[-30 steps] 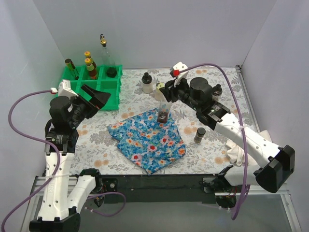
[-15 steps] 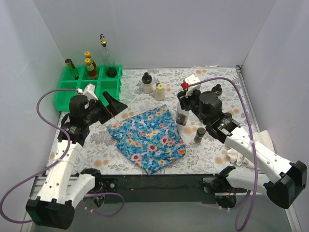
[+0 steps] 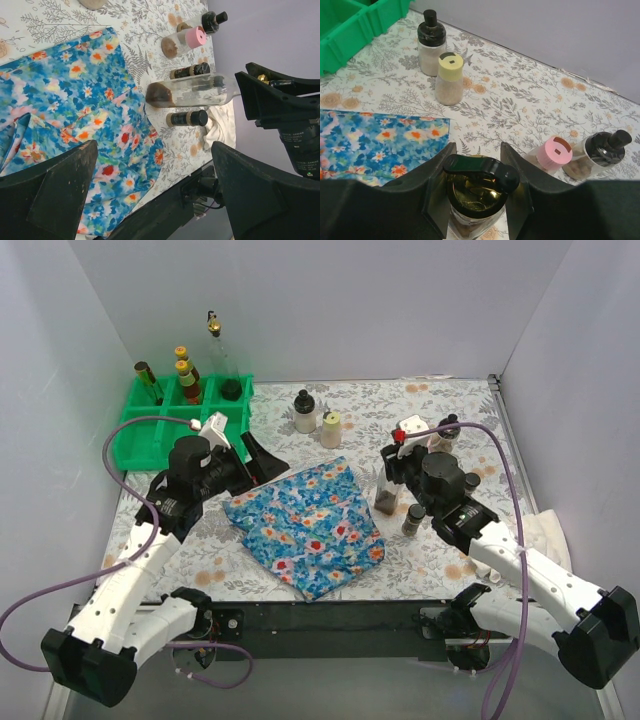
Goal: Organize the condiment bottles
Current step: Place the bottle at the center of the board.
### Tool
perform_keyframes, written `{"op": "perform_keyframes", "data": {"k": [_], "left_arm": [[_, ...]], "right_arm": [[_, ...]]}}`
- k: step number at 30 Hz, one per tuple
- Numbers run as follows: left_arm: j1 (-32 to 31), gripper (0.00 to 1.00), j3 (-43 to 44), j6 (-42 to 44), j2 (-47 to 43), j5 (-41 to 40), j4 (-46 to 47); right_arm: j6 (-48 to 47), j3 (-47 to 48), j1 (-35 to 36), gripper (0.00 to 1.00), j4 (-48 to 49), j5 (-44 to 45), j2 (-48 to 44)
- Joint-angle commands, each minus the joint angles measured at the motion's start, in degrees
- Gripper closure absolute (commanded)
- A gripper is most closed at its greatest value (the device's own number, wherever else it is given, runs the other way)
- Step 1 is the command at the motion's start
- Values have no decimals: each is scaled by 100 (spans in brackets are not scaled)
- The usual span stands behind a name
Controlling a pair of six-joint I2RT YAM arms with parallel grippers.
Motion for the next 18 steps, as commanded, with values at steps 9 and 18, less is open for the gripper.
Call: {"op": "perform_keyframes", "data": {"k": [9, 18], "left_arm": [[-736, 2, 426, 75, 569, -696, 262], [-2018, 2, 875, 478, 1333, -1574, 1025]], "right_arm": [[544, 225, -62, 42, 19, 648, -485], [1045, 1121, -62, 1, -1493, 683, -828]]}}
